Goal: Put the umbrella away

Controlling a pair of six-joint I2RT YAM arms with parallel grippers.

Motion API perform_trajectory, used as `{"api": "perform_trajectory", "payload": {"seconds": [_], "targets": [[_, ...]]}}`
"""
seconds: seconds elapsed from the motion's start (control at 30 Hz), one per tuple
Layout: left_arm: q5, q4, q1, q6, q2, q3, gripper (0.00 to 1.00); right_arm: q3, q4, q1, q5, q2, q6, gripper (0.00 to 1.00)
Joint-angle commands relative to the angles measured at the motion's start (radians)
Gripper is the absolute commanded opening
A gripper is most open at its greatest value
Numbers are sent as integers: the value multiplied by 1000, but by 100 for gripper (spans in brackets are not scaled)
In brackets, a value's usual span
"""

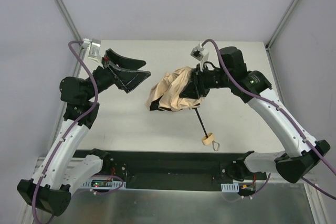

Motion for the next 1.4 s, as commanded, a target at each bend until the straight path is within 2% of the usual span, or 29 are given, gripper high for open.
{"api": "perform_trajectory", "payload": {"seconds": [0.0,0.1,0.17,0.23,0.33,0.43,0.53,0.6,0.63,0.7,0.8,0.93,1.07,1.13,1.2,1.23,1.37], "targets": [[37,-226,7,156,-30,74,85,33,-89,-64,-5,-11,21,0],[85,-312,-60,167,35,123,81,96,-129,-68,-11,35,34,0],[62,-361,-146,217,63,138,90,127,-135,-68,-16,54,54,0],[30,-407,-227,285,98,154,91,157,-136,-67,-17,64,75,0],[13,-430,-287,279,166,162,87,210,-130,-68,-54,78,112,0],[-12,-545,-298,316,213,171,68,237,-88,-79,-95,68,165,0],[-183,-776,-283,417,207,209,48,251,-60,-110,-179,63,202,0],[-256,-891,-222,414,203,221,37,260,-72,-128,-221,54,189,0],[-265,-922,-185,393,197,218,36,268,-92,-151,-229,51,181,0],[-238,-936,-111,364,172,208,44,294,-145,-196,-244,49,154,0],[-221,-939,-97,397,119,223,68,401,-274,-255,-180,83,57,0],[-256,-941,-94,390,34,234,80,692,-493,-271,51,239,-102,0],[-315,-968,-82,321,-39,226,81,926,-590,-214,465,392,-279,0],[-332,-976,-73,247,-72,200,76,957,-568,-190,692,443,-311,0],[-334,-988,-68,177,-101,162,73,946,-529,-136,957,480,-363,0],[-340,-996,-67,126,-116,136,73,896,-494,-109,1028,482,-405,0],[-372,-1076,-56,-9,-173,13,81,507,-185,37,1315,416,-586,0]]}}
